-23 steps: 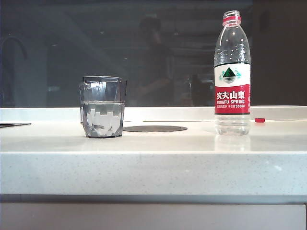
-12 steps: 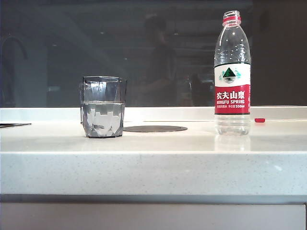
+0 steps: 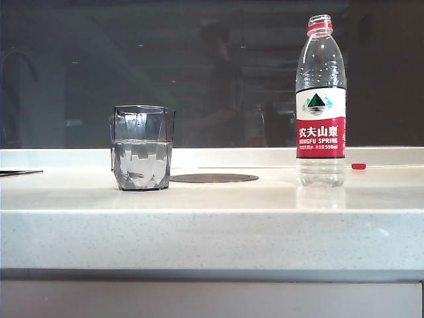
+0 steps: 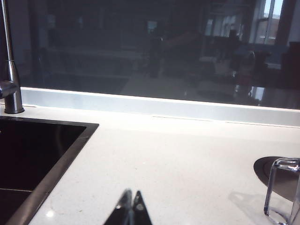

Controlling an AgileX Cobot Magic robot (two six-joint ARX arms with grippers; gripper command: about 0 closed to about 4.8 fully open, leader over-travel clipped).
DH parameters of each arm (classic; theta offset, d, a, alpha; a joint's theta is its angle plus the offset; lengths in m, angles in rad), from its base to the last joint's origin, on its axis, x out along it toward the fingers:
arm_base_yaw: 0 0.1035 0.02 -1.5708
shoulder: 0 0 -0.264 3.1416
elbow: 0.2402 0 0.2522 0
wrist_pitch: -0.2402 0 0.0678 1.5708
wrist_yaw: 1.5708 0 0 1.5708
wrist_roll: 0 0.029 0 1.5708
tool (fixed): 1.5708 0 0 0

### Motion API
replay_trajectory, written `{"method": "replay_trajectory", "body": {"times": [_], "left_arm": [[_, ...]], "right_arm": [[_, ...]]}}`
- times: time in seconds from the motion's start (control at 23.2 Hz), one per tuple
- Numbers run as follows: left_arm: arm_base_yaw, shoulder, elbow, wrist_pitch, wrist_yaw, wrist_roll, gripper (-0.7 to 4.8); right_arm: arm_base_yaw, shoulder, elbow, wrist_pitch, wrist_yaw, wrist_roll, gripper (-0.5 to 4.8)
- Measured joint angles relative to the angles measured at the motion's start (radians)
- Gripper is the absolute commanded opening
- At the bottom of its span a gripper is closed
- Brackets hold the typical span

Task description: Pick up the mineral water bottle on the table and pour water into the mug until it's half full.

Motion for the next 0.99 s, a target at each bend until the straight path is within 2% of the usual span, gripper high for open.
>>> {"method": "replay_trajectory", "body": {"times": [0.99], "left_arm": [[-0.002,0.000,0.000,-0.001,0.000,0.014,-0.04]], "right_arm": [[0.000,0.000,0.000,0.000,0.000,0.000,0.00]]}}
